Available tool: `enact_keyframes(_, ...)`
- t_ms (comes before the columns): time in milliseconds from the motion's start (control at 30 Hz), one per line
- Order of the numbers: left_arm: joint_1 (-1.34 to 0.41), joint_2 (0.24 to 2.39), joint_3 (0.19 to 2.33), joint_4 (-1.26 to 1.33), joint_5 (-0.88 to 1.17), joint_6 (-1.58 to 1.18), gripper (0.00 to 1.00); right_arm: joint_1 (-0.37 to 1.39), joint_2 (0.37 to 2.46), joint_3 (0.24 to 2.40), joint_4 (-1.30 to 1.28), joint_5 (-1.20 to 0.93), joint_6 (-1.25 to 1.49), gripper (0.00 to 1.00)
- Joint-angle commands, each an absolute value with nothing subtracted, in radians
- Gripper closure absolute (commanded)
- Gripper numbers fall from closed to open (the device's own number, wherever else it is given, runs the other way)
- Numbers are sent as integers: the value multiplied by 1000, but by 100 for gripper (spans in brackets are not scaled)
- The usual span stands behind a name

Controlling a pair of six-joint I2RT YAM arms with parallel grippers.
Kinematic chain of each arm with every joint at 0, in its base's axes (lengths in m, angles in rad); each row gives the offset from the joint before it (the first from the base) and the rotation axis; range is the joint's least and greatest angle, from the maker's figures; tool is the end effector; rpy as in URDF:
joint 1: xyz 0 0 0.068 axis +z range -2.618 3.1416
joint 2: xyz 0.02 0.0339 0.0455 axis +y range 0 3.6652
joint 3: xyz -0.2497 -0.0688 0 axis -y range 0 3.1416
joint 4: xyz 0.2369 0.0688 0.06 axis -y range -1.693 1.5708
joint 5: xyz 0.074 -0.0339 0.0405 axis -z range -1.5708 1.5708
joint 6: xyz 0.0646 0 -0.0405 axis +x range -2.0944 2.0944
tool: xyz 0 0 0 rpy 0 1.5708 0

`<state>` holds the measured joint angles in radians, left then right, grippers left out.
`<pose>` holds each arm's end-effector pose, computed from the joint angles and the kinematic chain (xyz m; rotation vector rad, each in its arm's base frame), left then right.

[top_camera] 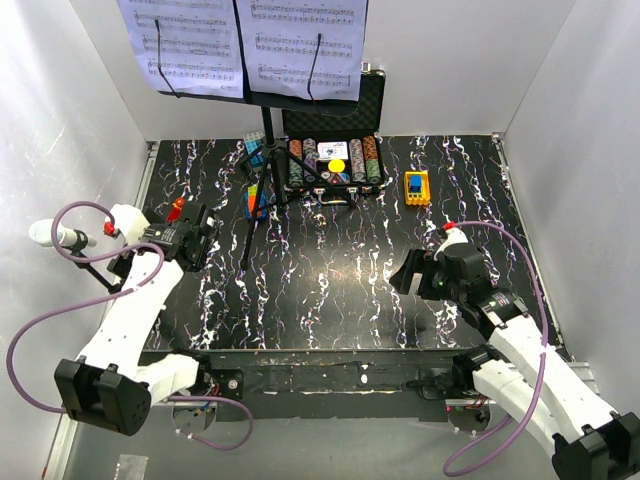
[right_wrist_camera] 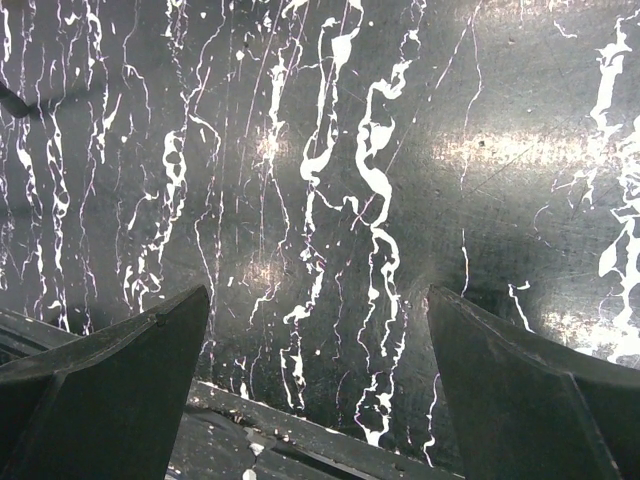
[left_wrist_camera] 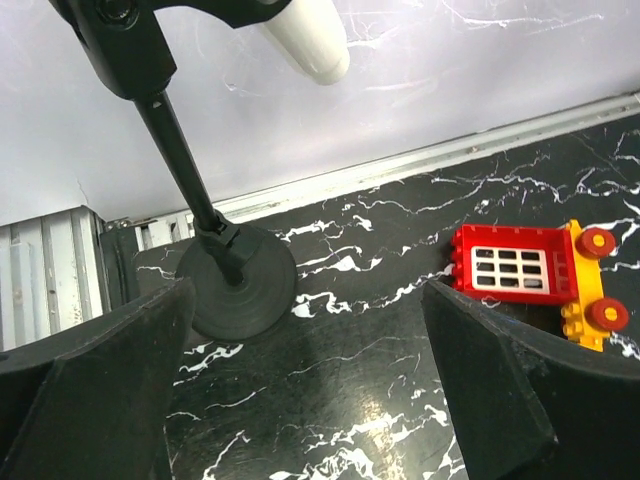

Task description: Pack up the instrument practice props

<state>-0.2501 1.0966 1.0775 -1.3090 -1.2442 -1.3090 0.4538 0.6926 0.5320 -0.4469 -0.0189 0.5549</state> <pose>0.1767 0.0180 0.2992 -1.1442 1.6141 0.8363 0.1658 0.0822 0.2152 0.1021 2.2380 0.5844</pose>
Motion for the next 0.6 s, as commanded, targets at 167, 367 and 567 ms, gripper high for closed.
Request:
enact_keyframes(167,-221,1133,1069,-1646,-1397,-1470,2,457,681,612,-457,-21,555,3)
enact_keyframes(367,-209,1164,1051,-1631,-1420,-1427,2,457,710,632,-474,-34,554,3)
enact_keyframes(567,-193,1200,1037,-1646,-1460,-1447,2,457,745,629,-459,-66,589,3)
